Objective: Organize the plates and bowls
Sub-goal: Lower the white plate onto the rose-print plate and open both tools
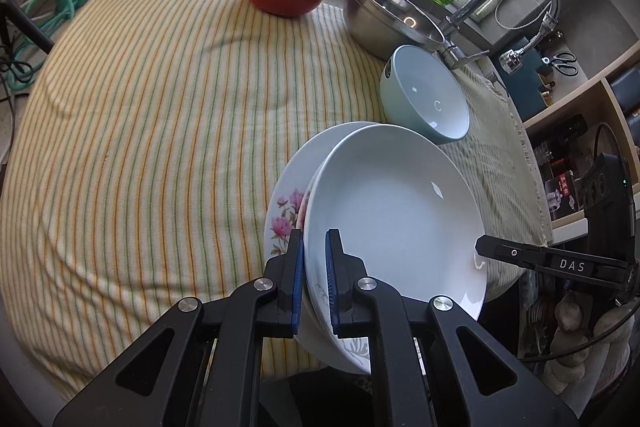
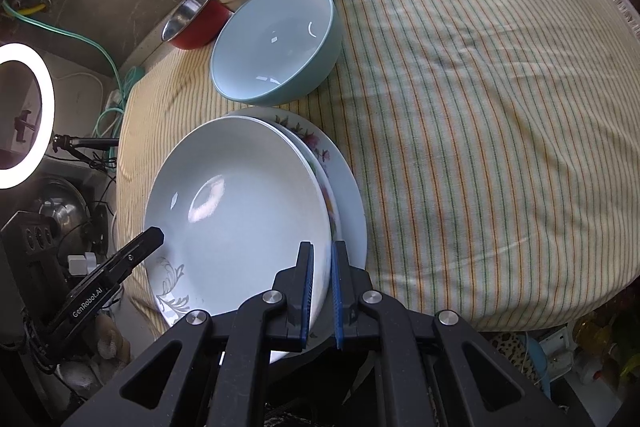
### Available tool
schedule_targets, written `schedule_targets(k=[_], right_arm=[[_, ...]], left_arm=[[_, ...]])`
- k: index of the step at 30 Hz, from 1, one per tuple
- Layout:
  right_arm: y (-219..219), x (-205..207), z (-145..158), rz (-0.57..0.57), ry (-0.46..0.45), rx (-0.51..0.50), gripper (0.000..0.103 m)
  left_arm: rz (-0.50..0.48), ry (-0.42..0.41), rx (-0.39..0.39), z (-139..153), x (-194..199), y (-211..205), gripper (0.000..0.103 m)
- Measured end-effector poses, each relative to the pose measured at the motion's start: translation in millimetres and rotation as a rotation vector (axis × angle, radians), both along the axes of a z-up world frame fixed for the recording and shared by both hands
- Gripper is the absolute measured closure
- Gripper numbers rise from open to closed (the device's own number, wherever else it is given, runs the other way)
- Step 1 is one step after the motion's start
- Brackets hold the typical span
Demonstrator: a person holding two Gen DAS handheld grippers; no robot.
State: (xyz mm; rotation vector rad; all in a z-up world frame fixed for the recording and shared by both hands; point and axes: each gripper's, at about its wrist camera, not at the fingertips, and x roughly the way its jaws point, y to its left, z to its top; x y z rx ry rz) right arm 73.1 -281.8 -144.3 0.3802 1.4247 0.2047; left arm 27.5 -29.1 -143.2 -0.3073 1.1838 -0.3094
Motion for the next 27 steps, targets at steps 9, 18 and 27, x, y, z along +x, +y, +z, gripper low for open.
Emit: schedule_targets(k=[9,18,27], right_arm=[[0.6,1.7,-1.0,0.000,0.004,0.005,0.095],[1.5,1.5,-0.2,0.002,0.003,-0.001,0.095],[1.2,1.6,2.1,0.001,-0.004,-0.004,0.094]], left_arm=[[-0.039,-0.001,0.037,1.6,0.1,-6.7,0.095],[-0.064,0.000,0.052,1.9,0.7,-8.0,0.094],[-0.061,-0.010,0.037,5.0,-1.2,-3.9,0.094]])
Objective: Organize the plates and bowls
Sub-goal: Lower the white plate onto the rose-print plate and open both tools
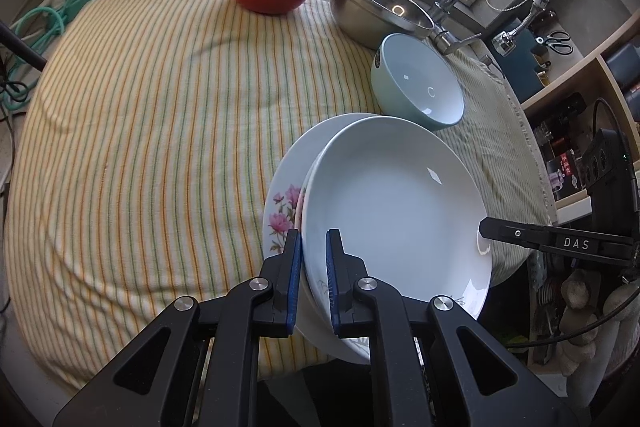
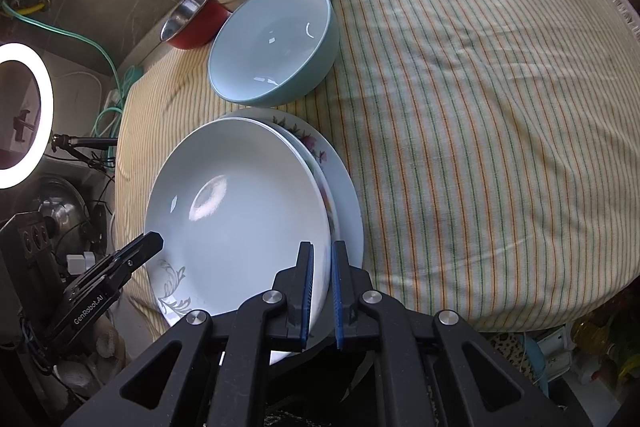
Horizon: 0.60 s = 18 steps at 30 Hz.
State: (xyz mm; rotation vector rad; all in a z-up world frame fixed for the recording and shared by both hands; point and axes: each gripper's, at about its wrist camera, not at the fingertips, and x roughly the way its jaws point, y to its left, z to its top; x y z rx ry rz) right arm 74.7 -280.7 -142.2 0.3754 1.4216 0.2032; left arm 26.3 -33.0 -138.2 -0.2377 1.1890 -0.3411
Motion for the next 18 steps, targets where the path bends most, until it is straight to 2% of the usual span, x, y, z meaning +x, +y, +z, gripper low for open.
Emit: schedule_targets(k=[18], right_arm=[[-7,-4,25,-0.005,-0.063,-0.030,0.094]], left_arm=[[0.045,-0.041,-0.041,28,9,18,0.094]])
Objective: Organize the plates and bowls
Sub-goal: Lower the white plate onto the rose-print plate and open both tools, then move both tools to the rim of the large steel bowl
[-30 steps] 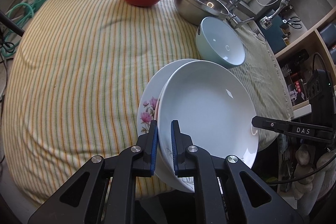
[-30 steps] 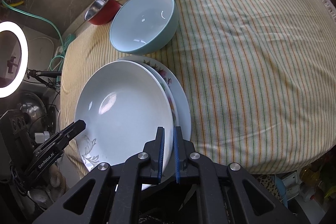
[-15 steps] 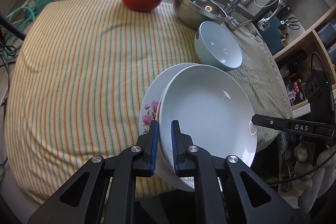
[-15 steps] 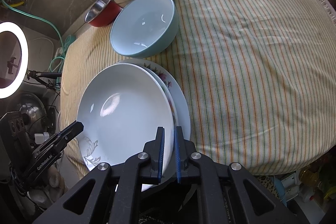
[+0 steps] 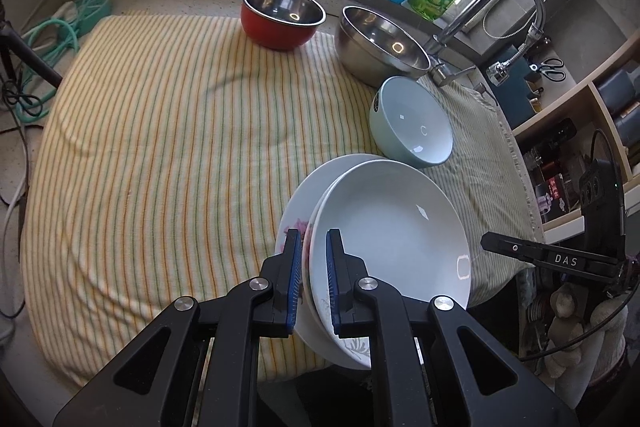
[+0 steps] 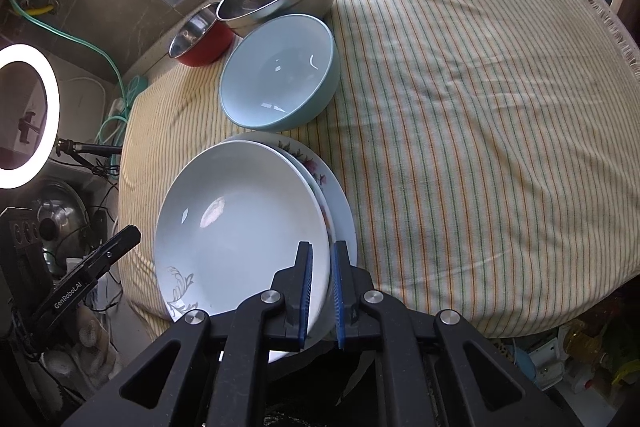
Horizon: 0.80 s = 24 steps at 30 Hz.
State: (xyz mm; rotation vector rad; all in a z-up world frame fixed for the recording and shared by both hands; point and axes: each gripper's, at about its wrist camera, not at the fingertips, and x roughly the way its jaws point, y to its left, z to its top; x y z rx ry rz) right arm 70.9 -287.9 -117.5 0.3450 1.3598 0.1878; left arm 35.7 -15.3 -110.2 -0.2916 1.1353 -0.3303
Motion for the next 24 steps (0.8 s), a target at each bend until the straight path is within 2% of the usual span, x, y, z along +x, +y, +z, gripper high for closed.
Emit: schedule_targets(k=[4,8,12,21,24], right_arm=[[-1,4,14,0.000,-0.037,-0.008,0.092],[-6,13,31,-0.002,-0.083,-0.014,0.085],[-15,32,46,0.004,-0.123,-0.006,0.084],[-28,90,86,0.105,-0.224,-0.047,0.083],[-31,113,94,0.160,-0.249,-0.067,0.083]], left_arm=[[0.021,-0.017,-0.015,11,7,5,0.094],[0.046,-0.027,-0.037,21,16,8,0.094],[0.078,-0.045,-0.052,31,21,11,0.094],[0.132,-0.095,-0.060,57,35,-4,0.094],[0.163,-0.099,-0.077,61,43,-15,0.090]])
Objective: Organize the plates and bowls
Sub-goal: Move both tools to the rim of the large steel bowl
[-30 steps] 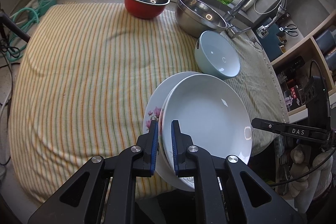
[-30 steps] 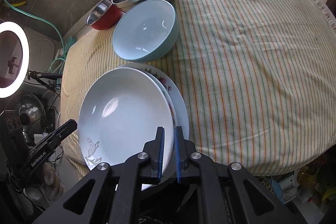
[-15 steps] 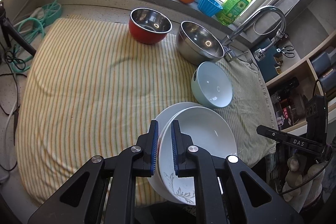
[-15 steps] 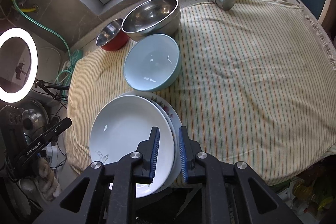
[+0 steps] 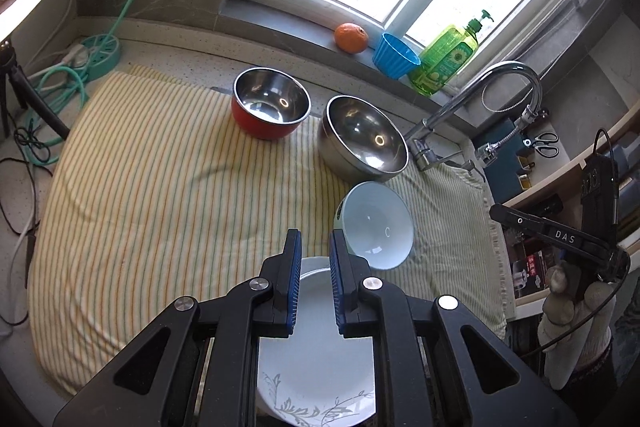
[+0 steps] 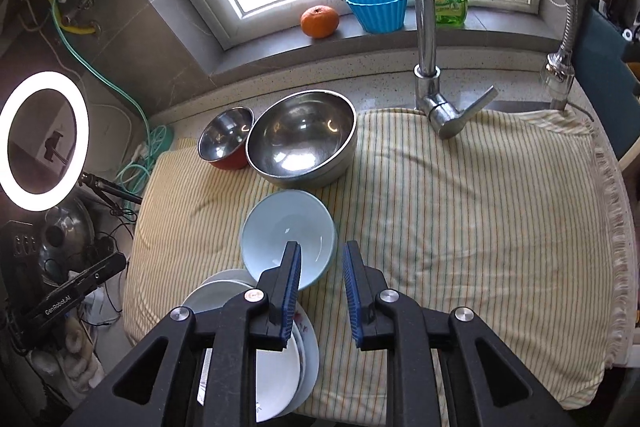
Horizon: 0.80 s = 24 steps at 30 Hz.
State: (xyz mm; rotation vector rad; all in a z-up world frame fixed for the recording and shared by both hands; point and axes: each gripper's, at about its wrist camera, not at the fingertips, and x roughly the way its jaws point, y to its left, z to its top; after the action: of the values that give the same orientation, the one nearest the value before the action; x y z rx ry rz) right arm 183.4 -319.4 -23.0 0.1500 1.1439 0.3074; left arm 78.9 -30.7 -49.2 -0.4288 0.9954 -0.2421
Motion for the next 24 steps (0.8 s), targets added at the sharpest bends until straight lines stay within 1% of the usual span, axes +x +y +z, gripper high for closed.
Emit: schedule_targets(k=[2,4,9,13,18,24], right_arm=[[-2,17,1,0.032,-0.003,-0.016,0.083],[-4,34,1,0.063,-0.003,-0.021,0.082],[-3,74,-6,0.137,-0.006,-0.050,0.082],[6,102,-17,0.188,0.000,-0.089,0.082],[19,132,-38,0.228,0.026,-0.140,0.082],[30,161,-55,0.255,0.076,-0.157,0.082]], left_arm=[[0.013,0.001,-0.016,0,7,-9,0.090],[0.037,-0.003,-0.011,0,16,-18,0.090],[0.069,0.035,-0.010,-6,47,-36,0.090],[0.083,0.052,0.016,-10,68,-48,0.090],[0.108,0.100,0.007,-21,92,-54,0.090],[0.127,0.140,0.004,-28,112,-55,0.090]])
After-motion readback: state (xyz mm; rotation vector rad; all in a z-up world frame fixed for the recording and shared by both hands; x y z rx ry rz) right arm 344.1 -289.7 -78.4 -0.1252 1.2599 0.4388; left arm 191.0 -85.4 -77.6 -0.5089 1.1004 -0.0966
